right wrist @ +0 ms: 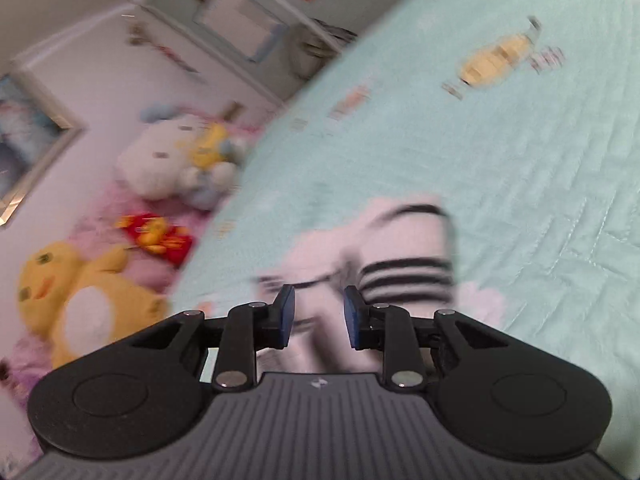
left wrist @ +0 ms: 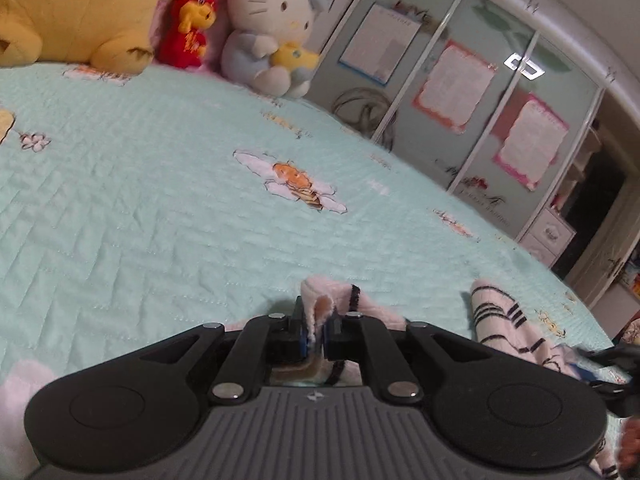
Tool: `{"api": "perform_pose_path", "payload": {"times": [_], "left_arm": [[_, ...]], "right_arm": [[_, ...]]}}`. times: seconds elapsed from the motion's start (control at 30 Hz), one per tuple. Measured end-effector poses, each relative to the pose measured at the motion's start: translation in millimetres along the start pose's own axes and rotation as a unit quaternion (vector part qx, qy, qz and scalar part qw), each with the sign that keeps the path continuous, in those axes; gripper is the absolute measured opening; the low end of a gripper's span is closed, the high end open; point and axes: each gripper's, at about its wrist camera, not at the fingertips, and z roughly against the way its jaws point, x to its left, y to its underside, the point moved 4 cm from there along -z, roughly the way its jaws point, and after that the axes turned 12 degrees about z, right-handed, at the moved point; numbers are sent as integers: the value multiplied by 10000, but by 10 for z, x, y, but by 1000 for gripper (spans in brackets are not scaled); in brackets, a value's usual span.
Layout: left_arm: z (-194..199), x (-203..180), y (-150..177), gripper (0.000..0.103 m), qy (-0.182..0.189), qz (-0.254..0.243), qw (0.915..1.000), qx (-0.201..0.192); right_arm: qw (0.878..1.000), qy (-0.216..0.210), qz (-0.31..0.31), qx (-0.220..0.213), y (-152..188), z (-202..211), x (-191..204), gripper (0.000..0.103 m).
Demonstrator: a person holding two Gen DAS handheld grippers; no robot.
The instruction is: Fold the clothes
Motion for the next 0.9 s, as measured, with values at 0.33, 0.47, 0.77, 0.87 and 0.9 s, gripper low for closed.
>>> {"api": "perform_pose_path", "payload": {"times": [0.33, 0.47, 0.77, 0.87, 0.9], "left_arm": [[1, 80, 12, 8, 209, 305, 9993, 77], [-19, 102, 37, 8, 225, 326, 9992, 95], [-52, 120, 3, 9, 166, 444, 9987, 194], [-56, 44, -20, 9, -27, 197, 9993, 304], [-55, 9, -30, 9, -107, 79, 9993, 347]], "right_arm": [[9960, 747, 41, -489, 10, -206, -216, 0], [9957, 564, -385, -620, -47, -186, -376, 0], [9975, 400, -165, -567, 490, 1167, 118, 31], [9966, 723, 362, -176, 999, 1851, 499, 47], [9958, 782, 468, -98, 1174, 2052, 622, 51]]}}
